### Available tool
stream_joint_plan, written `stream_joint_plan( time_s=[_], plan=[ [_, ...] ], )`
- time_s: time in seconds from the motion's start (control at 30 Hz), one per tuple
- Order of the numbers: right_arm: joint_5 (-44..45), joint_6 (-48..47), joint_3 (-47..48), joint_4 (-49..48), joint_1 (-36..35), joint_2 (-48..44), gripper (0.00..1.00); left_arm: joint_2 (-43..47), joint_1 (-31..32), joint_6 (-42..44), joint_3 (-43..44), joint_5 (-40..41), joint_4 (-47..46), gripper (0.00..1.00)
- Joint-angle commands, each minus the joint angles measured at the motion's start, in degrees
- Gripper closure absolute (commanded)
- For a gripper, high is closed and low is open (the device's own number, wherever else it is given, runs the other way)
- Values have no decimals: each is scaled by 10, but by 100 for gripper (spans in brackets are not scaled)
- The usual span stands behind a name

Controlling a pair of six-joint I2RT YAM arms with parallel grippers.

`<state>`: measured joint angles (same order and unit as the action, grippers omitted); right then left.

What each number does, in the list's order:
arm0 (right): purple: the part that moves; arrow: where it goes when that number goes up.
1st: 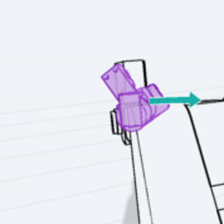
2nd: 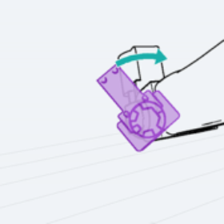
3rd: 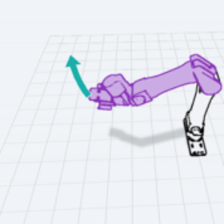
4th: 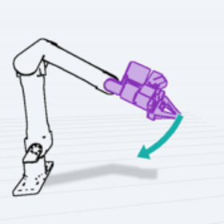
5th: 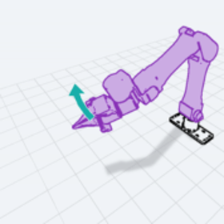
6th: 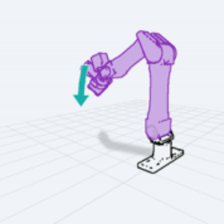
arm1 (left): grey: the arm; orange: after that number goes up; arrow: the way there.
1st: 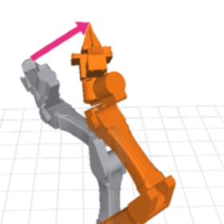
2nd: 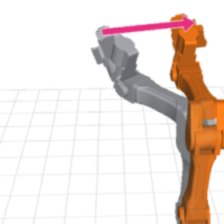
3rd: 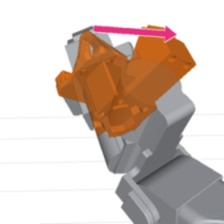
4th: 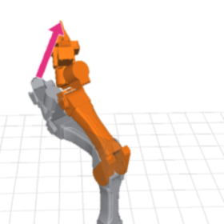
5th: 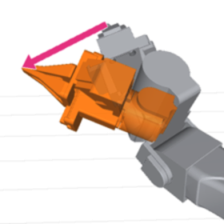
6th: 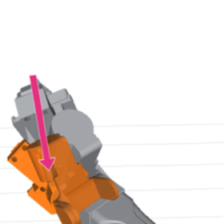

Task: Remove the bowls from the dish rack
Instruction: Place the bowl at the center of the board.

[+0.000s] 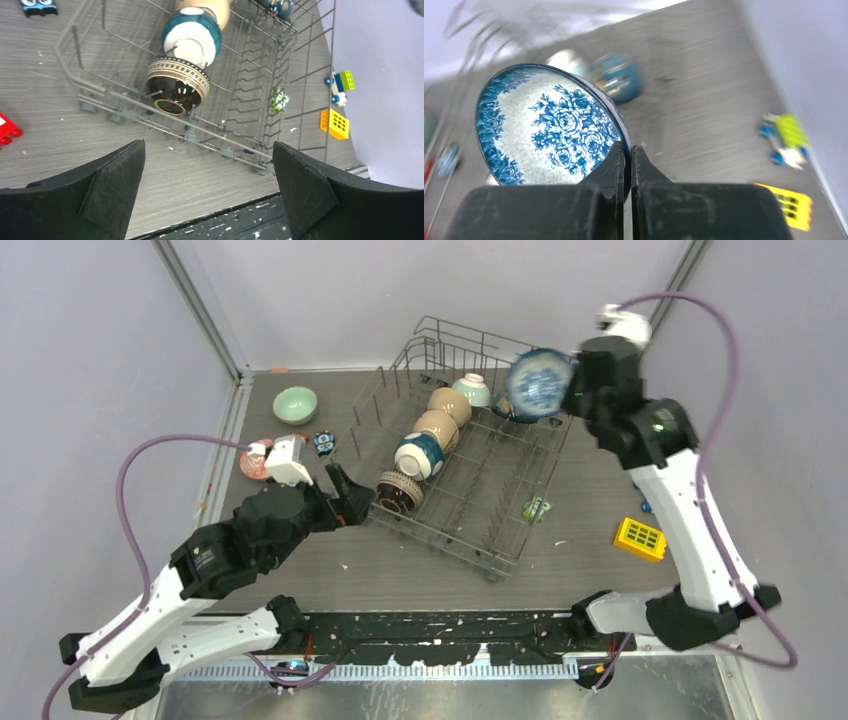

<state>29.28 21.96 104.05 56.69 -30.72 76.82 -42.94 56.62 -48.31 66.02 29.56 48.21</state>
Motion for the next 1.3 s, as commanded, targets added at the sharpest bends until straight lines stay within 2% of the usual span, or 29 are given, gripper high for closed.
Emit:
stream_joint_plan(
  time_s=[0.0, 0.1, 0.23, 0.37, 0.53, 0.9, 1.07, 1.27],
  plan=[
    [31, 63, -84, -78, 155, -102, 99, 43, -1, 31, -47, 59, -62, 0],
    [30, 115, -130, -105, 251, -119, 99, 63, -1, 37, -72, 69, -62, 0],
    [40, 163, -171, -136, 317, -113, 99, 85, -1, 40, -110, 65, -66, 0],
    [52, 188, -228, -197, 361, -93, 99, 104, -2, 36, -138, 90, -43, 0],
    [30, 224, -273, -233, 413, -21, 99, 144, -1, 31, -167, 130, -31, 0],
    [-57, 243, -295, -349, 464, 156, 99, 199, -2, 45, -221, 210, -51, 0],
    [-84, 249, -275, -368, 466, 220, 99, 171, -1, 64, -236, 210, -86, 0],
    [-93, 258, -271, -384, 465, 260, 99, 106, -2, 74, -222, 213, -84, 0]
  ],
)
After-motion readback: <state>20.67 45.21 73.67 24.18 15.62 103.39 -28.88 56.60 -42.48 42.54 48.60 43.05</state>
